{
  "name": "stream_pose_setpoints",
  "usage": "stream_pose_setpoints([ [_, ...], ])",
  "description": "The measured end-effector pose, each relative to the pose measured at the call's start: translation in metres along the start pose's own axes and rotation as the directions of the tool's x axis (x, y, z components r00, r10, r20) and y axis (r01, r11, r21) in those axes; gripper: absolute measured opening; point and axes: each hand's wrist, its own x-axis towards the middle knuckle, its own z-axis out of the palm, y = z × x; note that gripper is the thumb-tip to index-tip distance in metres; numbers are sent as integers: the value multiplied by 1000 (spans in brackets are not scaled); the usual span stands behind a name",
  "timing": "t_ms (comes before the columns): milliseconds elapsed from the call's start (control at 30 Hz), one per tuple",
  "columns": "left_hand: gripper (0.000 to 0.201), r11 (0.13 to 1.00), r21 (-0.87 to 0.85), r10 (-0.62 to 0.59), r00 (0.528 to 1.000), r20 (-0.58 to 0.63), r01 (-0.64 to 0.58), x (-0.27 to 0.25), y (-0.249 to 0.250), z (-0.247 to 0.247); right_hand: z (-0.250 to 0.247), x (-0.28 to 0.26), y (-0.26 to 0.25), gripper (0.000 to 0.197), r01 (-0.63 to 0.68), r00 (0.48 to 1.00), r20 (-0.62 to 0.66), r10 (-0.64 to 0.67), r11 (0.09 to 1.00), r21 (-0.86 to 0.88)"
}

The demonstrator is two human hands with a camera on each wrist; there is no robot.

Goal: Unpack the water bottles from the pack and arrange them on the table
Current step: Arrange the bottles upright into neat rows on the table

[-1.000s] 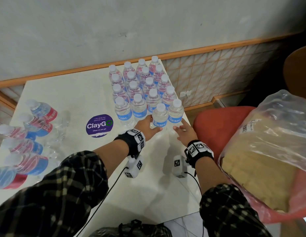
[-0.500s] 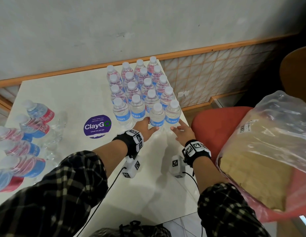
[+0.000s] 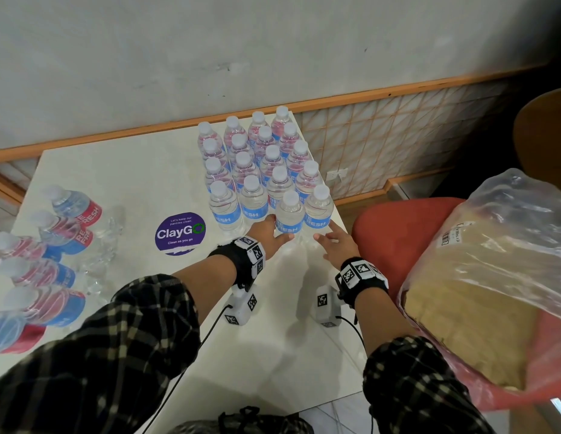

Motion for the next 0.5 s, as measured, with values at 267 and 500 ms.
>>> stream_pose_setpoints([
  [267, 70, 997, 44, -70, 994, 79, 67, -7, -2, -8, 3, -6, 1, 68, 17, 1000, 17, -16, 998, -64],
  [500, 50, 968, 247, -17, 974, 224, -40, -44, -6, -43, 13, -21, 1, 61, -83, 992, -107, 59, 966, -243],
])
